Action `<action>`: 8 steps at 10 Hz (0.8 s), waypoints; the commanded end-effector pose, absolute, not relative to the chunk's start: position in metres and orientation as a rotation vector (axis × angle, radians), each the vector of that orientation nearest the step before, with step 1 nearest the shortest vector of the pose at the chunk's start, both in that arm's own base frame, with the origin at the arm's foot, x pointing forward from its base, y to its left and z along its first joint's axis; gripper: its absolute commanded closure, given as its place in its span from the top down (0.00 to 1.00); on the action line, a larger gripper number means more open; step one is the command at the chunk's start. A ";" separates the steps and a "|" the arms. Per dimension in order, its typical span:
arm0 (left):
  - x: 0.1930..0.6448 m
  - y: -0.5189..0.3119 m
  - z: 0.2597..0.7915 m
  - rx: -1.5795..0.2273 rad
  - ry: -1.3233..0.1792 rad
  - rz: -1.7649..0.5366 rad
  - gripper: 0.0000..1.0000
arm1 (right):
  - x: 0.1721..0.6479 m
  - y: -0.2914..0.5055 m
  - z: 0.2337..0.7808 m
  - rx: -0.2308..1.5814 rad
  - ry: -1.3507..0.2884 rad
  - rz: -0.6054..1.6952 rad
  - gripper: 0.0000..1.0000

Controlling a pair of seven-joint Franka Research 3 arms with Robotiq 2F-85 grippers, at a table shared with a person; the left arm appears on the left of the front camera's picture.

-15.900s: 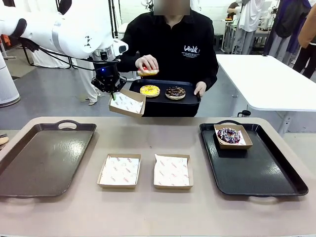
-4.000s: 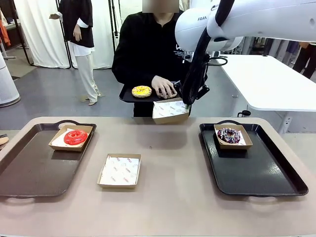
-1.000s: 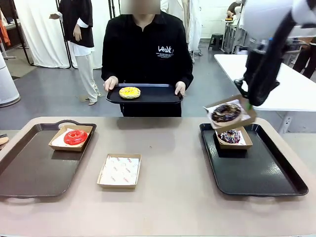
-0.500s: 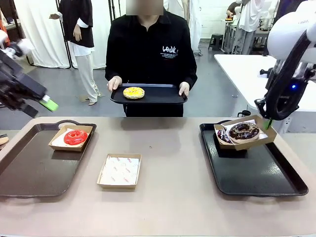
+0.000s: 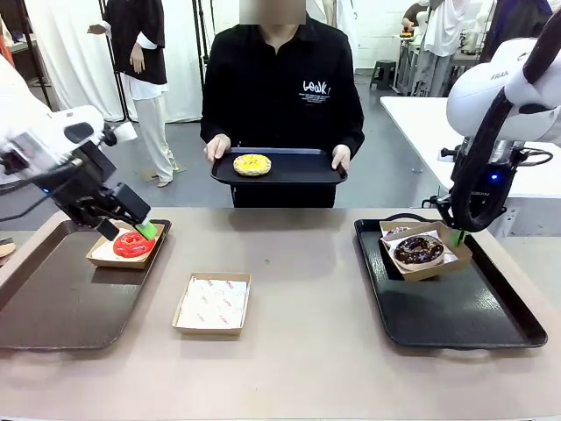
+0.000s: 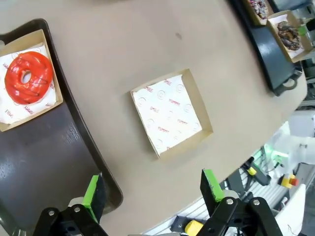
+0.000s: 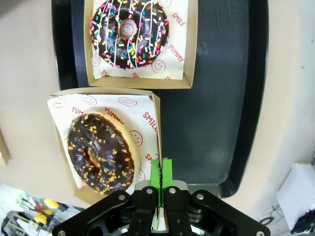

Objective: Individually package the donuts and arrange them on the tray.
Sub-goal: Place the picked Paper togo box on the Handle tray while simultaneously picking up another Paper togo box from the table with the other hand.

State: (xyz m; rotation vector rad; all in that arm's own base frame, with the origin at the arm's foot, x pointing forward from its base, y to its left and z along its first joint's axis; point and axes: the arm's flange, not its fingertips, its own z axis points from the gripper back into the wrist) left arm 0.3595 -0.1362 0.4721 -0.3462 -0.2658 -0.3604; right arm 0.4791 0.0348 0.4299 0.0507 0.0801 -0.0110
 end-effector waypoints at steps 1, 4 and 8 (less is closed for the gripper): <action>0.368 -0.152 0.453 -0.269 -0.273 -0.335 1.00 | 0.478 0.033 0.432 0.053 0.082 -0.014 0.01; 0.366 -0.171 0.415 -0.172 -0.293 -0.370 1.00 | 0.478 0.033 0.432 0.053 0.082 -0.014 0.01; 0.353 -0.204 0.372 -0.061 -0.298 -0.411 1.00 | 0.478 0.033 0.432 0.053 0.082 -0.014 0.01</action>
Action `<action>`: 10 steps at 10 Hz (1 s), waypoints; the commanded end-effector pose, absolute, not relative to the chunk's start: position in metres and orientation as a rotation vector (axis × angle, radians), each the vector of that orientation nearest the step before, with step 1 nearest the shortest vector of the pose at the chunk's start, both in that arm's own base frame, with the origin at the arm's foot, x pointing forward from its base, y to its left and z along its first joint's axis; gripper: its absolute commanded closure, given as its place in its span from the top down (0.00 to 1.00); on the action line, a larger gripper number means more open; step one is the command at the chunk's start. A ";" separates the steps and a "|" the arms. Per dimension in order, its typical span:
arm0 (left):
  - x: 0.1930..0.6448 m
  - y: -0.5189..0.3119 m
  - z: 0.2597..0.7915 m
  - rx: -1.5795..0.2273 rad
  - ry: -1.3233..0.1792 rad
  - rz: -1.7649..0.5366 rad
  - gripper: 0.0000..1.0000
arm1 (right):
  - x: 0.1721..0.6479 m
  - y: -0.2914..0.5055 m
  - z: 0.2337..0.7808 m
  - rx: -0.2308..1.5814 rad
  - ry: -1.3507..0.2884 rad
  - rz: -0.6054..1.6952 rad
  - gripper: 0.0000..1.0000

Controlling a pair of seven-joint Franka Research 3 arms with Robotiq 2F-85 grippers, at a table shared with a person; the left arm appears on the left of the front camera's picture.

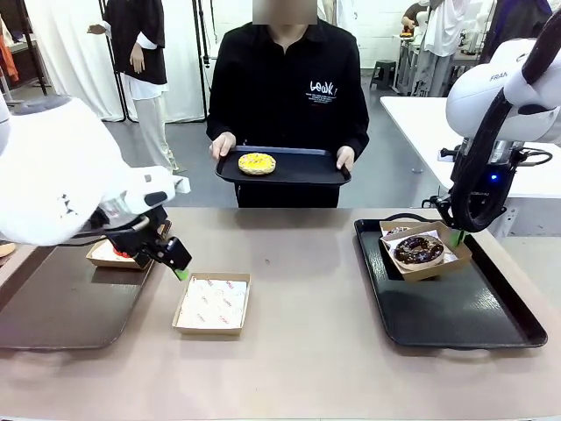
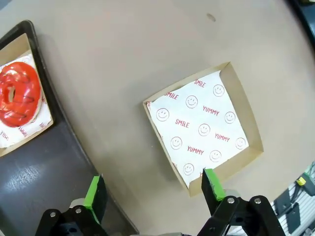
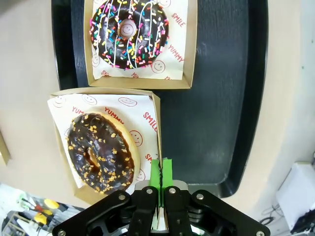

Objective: Individually package the donuts and arrange them on the tray.
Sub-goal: Place the picked Paper togo box on the Handle tray while simultaneously picking up another Paper togo box from the table with the other hand.

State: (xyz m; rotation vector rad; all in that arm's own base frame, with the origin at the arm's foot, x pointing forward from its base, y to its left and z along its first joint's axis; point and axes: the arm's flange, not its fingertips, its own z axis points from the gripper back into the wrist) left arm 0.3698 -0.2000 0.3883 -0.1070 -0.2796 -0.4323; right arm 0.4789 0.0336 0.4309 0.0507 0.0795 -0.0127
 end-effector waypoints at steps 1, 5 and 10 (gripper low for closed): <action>0.348 -0.211 0.365 -0.028 -0.294 -0.410 1.00 | 0.478 0.033 0.432 0.053 0.082 -0.014 0.01; 0.350 -0.230 0.346 -0.028 -0.228 -0.159 1.00 | 0.478 0.033 0.432 0.053 0.082 -0.014 0.01; 0.358 -0.229 0.352 -0.051 -0.209 -0.176 1.00 | 0.478 0.033 0.432 0.053 0.082 -0.014 0.01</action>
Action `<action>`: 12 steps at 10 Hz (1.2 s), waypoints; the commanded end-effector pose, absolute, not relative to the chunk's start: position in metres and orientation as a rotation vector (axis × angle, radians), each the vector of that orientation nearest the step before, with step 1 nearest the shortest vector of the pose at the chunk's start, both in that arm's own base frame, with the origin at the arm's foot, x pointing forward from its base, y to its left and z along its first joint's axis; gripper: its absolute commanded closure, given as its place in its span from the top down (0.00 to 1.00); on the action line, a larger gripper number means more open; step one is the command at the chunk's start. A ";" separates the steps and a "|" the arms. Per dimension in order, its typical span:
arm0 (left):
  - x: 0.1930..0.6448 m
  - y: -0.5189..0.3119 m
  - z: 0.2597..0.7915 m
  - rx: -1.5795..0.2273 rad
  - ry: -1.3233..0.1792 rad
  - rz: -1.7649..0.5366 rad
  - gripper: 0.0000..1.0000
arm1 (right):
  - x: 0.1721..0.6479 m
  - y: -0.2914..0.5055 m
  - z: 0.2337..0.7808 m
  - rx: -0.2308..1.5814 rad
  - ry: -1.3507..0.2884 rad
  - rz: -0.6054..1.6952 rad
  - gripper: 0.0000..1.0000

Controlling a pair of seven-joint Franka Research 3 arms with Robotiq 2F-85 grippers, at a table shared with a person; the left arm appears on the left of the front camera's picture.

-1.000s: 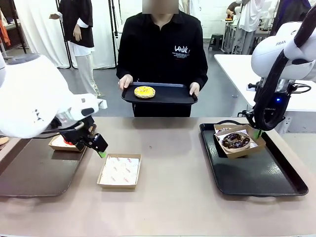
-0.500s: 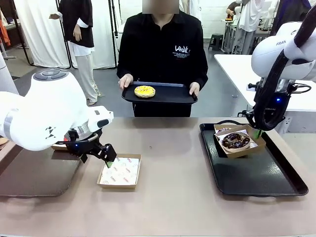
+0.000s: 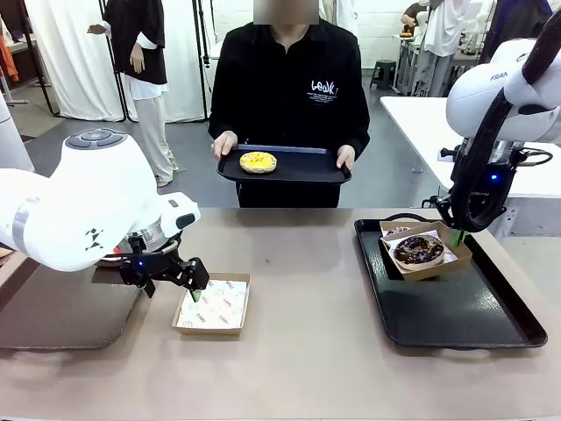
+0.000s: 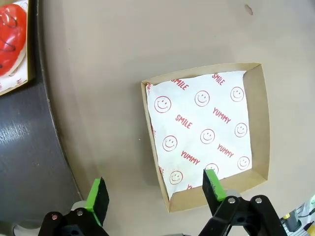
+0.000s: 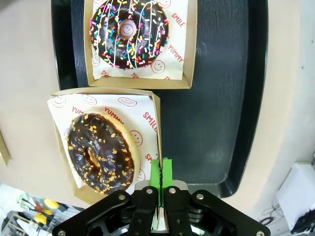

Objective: Individually package the donuts and arrange them on the tray.
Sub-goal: Place the picked Paper togo box on the Handle tray while simultaneously picking up another Paper togo box from the table with the other hand.

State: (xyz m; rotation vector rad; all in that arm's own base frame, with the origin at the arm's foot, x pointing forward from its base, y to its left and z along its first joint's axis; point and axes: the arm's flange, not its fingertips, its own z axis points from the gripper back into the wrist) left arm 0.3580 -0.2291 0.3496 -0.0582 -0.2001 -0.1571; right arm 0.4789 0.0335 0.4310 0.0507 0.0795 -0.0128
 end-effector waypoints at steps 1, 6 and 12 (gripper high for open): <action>0.358 -0.229 0.352 -0.051 -0.209 -0.176 1.00 | 0.478 0.033 0.432 0.053 0.082 -0.014 0.01; 0.358 -0.229 0.352 -0.051 -0.209 -0.176 1.00 | 0.478 0.033 0.432 0.053 0.082 -0.014 0.01; 0.352 -0.232 0.348 -0.097 -0.171 0.015 1.00 | 0.442 0.029 0.407 0.100 0.009 -0.098 0.01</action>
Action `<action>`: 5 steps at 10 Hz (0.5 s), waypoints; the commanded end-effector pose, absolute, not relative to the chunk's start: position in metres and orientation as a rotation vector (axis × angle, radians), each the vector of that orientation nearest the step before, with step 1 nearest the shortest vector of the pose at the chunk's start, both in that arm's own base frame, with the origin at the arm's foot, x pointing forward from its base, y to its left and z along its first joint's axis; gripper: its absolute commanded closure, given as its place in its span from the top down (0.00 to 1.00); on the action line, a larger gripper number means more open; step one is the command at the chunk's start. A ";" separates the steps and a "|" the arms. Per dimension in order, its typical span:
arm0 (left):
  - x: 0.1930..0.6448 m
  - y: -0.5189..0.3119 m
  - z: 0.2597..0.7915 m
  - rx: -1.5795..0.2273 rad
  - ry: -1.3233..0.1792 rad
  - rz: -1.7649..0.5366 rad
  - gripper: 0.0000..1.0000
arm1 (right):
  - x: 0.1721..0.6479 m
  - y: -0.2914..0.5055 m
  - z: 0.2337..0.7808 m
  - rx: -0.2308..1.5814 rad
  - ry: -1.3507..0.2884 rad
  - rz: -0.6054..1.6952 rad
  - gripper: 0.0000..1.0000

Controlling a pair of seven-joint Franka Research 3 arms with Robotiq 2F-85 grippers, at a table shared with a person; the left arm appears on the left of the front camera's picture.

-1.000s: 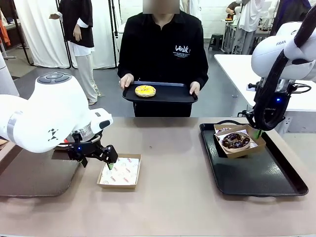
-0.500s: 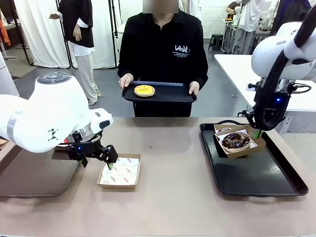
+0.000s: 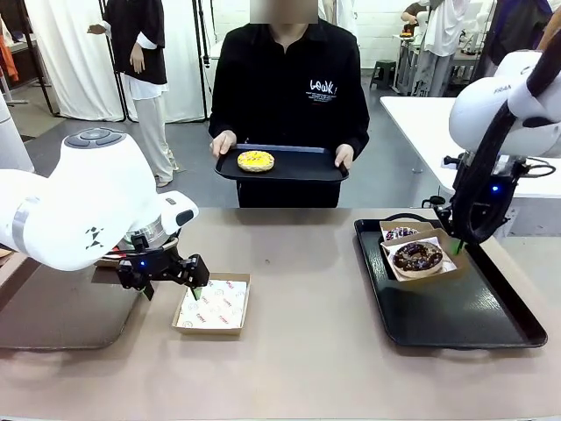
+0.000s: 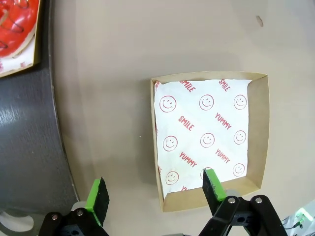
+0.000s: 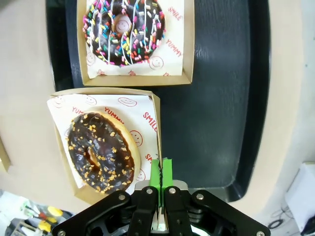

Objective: Individually package the donuts and arrange them on the tray.
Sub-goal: Place the picked Paper togo box on the Handle tray while simultaneously picking up another Paper togo box from the table with the other hand.

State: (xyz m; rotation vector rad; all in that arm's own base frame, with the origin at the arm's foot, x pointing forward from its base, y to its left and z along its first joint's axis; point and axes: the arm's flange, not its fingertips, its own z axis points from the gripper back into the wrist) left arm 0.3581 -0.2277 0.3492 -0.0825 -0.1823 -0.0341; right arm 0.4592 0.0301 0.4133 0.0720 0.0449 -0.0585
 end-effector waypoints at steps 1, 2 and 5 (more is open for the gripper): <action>0.355 -0.234 0.346 -0.107 -0.162 0.042 1.00 | 0.436 0.025 0.401 0.106 -0.027 -0.152 0.01; 0.355 -0.237 0.345 -0.110 -0.158 0.051 1.00 | 0.429 0.023 0.395 0.107 -0.034 -0.154 0.01; 0.357 -0.239 0.343 -0.117 -0.139 0.065 1.00 | 0.422 0.019 0.383 0.103 -0.010 -0.144 0.01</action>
